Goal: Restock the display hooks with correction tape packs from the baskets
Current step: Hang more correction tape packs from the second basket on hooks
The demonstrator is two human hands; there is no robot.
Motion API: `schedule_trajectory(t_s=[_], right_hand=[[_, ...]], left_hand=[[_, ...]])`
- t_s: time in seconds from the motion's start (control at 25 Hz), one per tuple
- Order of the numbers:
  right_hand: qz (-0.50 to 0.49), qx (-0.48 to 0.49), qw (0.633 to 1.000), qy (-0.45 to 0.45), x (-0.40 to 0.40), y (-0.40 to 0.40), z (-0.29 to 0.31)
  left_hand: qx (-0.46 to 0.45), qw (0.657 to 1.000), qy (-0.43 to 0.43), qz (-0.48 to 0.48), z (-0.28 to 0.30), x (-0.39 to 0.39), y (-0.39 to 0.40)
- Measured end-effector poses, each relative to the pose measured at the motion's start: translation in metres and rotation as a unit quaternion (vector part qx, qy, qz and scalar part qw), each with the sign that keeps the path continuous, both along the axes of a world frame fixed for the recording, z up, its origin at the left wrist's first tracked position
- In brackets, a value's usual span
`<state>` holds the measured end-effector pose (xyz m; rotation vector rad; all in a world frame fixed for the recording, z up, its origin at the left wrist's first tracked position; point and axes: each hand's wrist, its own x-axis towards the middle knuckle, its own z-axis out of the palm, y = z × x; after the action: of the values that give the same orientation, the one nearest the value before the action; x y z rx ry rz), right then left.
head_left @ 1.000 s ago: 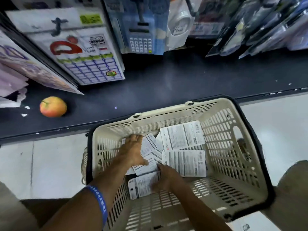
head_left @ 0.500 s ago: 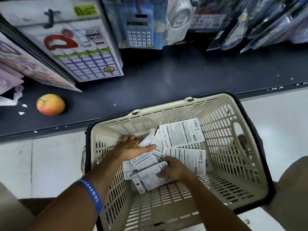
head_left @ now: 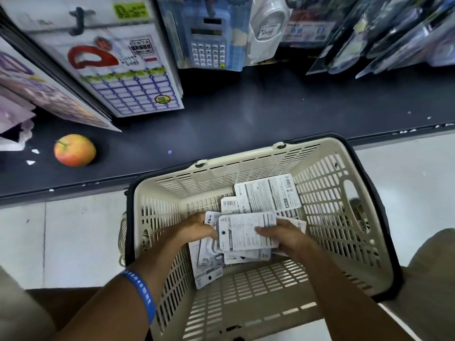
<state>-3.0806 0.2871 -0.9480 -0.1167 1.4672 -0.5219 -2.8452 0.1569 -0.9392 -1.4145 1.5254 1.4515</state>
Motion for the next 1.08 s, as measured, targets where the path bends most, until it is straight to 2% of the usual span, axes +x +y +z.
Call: schedule_trajectory(t_s=[0.12, 0.2, 0.44, 0.52, 0.6, 0.64, 0.72, 0.76, 0.84, 0.88, 0.92, 1.0, 1.08], right_hand=[[0.097, 0.009, 0.995, -0.005, 0.013, -0.001, 0.000], [0.114, 0.013, 0.993, -0.017, 0.020, 0.000, -0.002], [0.042, 0.011, 0.997, -0.061, 0.020, 0.000, -0.002], [0.015, -0.001, 0.999, -0.052, 0.024, -0.003, -0.003], [0.043, -0.025, 0.999, 0.018, 0.034, -0.005, -0.004], [0.078, -0.052, 0.993, 0.076, 0.040, -0.004, -0.004], [0.129, -0.116, 0.970, 0.168, 0.051, -0.001, -0.006], [0.145, -0.134, 0.964, 0.175, 0.054, 0.000, -0.007], [0.198, -0.140, 0.962, 0.125, 0.052, -0.003, -0.005], [0.251, -0.142, 0.952, 0.105, 0.048, -0.006, -0.004], [0.298, -0.153, 0.934, 0.123, 0.043, -0.011, -0.004], [0.320, -0.170, 0.889, 0.280, 0.033, -0.023, -0.004], [0.320, -0.152, 0.812, 0.464, 0.023, -0.030, -0.005]], left_hand=[[0.028, 0.999, 0.013, 0.023, -0.003, 0.002, 0.004], [0.051, 0.996, 0.026, 0.063, -0.004, 0.004, 0.002], [0.109, 0.987, 0.043, 0.106, 0.000, 0.004, -0.002], [0.182, 0.964, 0.089, 0.175, 0.003, 0.001, -0.002], [0.245, 0.924, 0.119, 0.269, 0.006, 0.003, -0.006], [0.255, 0.917, 0.119, 0.284, 0.008, 0.003, -0.008], [0.241, 0.932, 0.095, 0.252, 0.011, 0.001, -0.010], [0.222, 0.942, 0.077, 0.240, 0.010, 0.001, -0.008], [0.181, 0.948, 0.050, 0.256, 0.006, 0.003, -0.002], [0.156, 0.949, 0.042, 0.269, 0.004, 0.003, 0.001], [0.127, 0.949, 0.033, 0.287, 0.002, 0.002, 0.004], [0.073, 0.950, 0.013, 0.303, -0.004, -0.004, 0.008], [0.049, 0.956, 0.015, 0.289, -0.009, -0.010, 0.011]])
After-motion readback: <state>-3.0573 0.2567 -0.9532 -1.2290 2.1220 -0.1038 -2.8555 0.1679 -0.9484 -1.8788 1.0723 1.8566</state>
